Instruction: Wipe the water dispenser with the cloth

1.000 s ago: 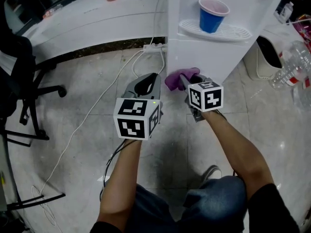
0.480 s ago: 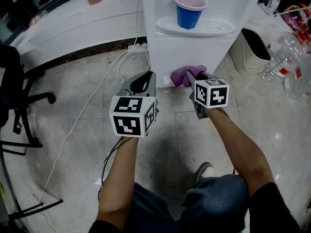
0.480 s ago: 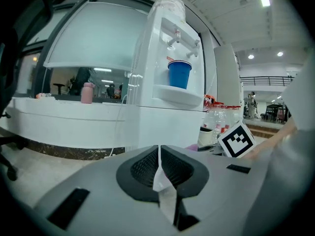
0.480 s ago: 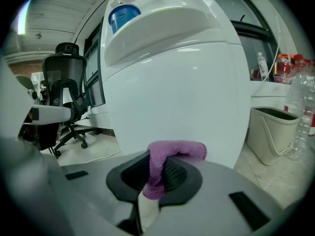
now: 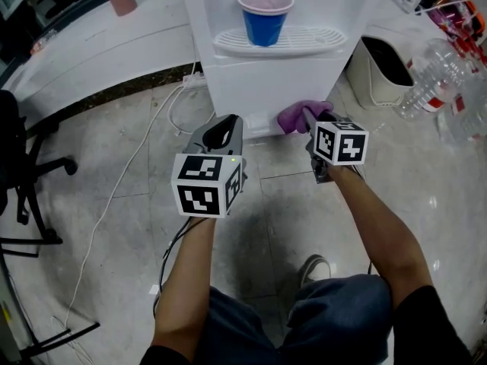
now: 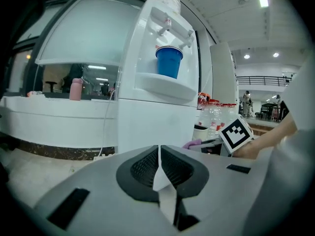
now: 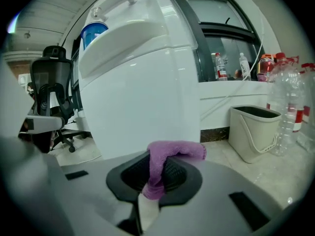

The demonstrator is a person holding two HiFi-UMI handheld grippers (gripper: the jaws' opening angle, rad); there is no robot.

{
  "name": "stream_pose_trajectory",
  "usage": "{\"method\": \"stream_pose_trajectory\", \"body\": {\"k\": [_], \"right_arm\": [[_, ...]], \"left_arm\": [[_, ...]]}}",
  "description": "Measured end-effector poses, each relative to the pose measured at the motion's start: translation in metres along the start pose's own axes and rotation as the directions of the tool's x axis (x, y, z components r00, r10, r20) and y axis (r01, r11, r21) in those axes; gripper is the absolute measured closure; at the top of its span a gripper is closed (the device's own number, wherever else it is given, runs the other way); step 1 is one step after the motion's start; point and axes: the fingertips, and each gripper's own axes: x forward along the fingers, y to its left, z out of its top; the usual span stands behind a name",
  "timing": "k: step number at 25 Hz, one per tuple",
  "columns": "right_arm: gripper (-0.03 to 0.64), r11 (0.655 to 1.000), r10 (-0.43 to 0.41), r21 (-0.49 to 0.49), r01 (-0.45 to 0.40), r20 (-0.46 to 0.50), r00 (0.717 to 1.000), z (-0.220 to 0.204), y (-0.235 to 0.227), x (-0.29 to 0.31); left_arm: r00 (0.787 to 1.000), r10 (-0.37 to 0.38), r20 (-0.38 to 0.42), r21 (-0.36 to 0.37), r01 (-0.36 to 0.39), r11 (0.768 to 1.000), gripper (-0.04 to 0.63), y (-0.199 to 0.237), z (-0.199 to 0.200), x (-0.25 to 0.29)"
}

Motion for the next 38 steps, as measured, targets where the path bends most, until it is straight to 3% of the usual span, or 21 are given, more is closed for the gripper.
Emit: {"method": "stream_pose_trajectory", "body": {"k": [9, 16, 20, 30, 38], "right_arm": [[0.571, 0.992, -0.115, 0.054, 0.114, 0.015, 0.993, 0.001, -0.067, -0.022], [0.571, 0.998, -0.069, -0.008, 0.069, 0.057, 0.996, 0.02, -0.054, -0.041], [0.571, 0.999, -0.041, -0.017, 0.042, 0.068, 0.997, 0.037, -0.037, -0.054], [0.571, 0.999, 0.011, -0.033, -0.009, 0.057, 0.998, 0.135, 0.0, -0.125], [0.571, 0.999, 0.028, -0.045, -0.025, 0.056, 0.998, 0.261, 0.027, -0.208]], "left_arm": [[0.999, -0.049, -0.019, 0.018, 0.049, 0.999, 0.56, -0.03, -0.004, 0.03], [0.997, -0.066, -0.024, 0.047, 0.068, 0.997, 0.559, -0.043, 0.001, 0.036], [0.999, -0.036, -0.015, 0.055, 0.036, 0.998, 0.56, -0.041, 0.021, 0.028], [0.999, 0.02, -0.043, 0.047, -0.018, 0.999, 0.56, -0.033, 0.135, -0.02], [0.994, 0.012, -0.109, 0.068, -0.004, 0.998, 0.559, -0.065, 0.253, -0.072]]}}
